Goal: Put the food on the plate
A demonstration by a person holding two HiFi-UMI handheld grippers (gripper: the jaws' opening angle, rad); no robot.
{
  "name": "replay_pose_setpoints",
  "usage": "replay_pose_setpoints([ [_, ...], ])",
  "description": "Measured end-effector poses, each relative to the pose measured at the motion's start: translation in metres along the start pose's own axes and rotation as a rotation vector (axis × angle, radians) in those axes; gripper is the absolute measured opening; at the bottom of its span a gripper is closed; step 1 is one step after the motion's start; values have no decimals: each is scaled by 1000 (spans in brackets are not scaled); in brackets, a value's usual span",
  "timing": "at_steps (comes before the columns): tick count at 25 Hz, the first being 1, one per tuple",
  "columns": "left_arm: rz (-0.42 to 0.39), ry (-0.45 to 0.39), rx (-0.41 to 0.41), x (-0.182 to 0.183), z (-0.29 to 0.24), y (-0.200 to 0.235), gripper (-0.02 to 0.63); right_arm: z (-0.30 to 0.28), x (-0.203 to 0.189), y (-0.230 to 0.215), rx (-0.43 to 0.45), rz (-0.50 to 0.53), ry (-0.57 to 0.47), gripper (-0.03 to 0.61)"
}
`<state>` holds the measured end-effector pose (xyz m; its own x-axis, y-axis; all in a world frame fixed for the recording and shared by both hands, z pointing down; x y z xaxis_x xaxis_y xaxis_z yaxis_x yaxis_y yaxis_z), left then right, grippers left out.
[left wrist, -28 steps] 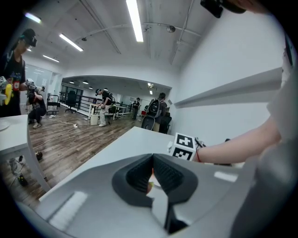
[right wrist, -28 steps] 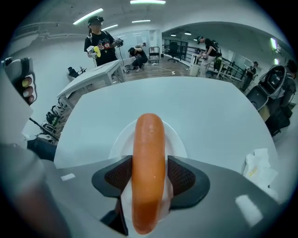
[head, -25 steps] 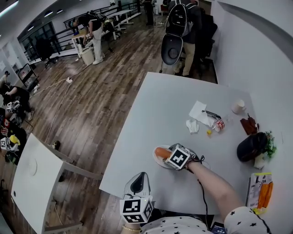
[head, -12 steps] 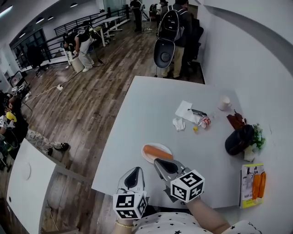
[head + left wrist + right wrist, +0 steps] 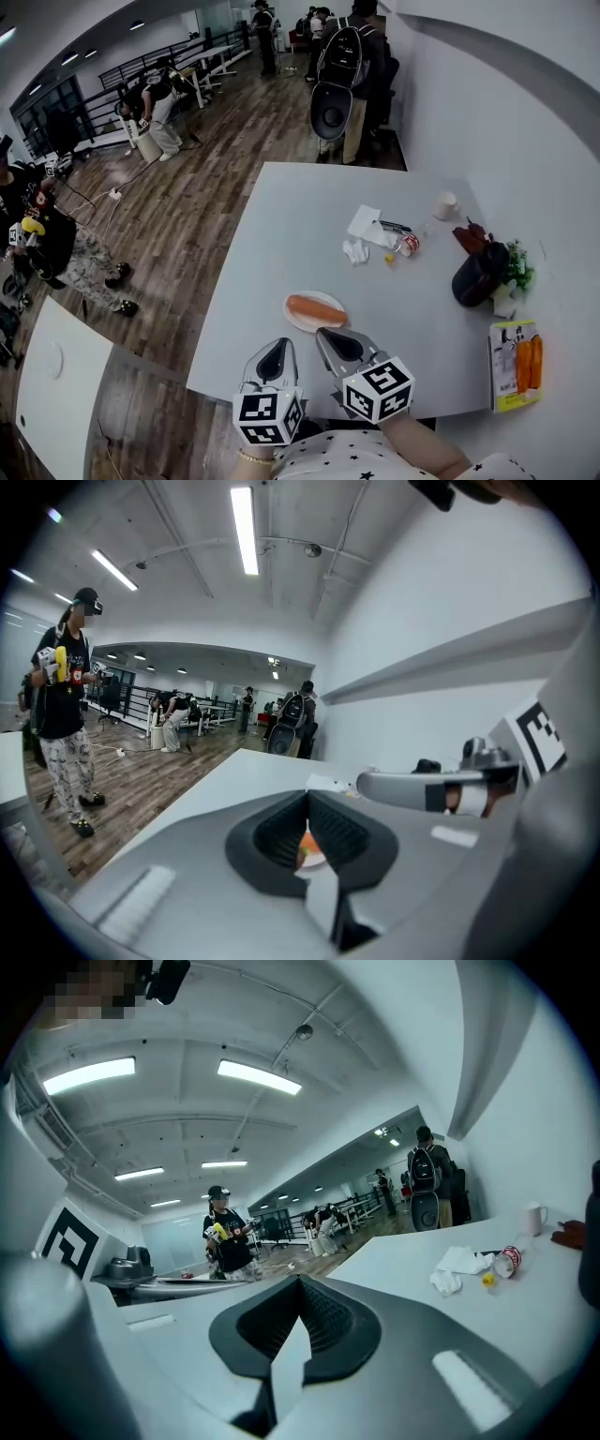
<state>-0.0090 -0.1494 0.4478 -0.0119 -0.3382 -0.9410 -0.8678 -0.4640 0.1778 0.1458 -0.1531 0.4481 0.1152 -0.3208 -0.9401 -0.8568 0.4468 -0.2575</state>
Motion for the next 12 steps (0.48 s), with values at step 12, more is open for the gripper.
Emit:
replay_pose_setpoints([
  [12,-7,7,7,-4,7,-3,8,11,-8,8,-6,18,16,-2],
])
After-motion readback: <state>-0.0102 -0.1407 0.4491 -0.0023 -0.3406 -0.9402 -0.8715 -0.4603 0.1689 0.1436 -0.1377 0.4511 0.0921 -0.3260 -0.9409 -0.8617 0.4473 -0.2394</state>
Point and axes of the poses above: the fingertips, and each gripper's own axes: z backward along the fingers, y to its left, x out of its top, the point moved 9 cm from there along z, backward along the fingers, and after that the axes turned 3 degrees about -x, right-handed, at the moved point
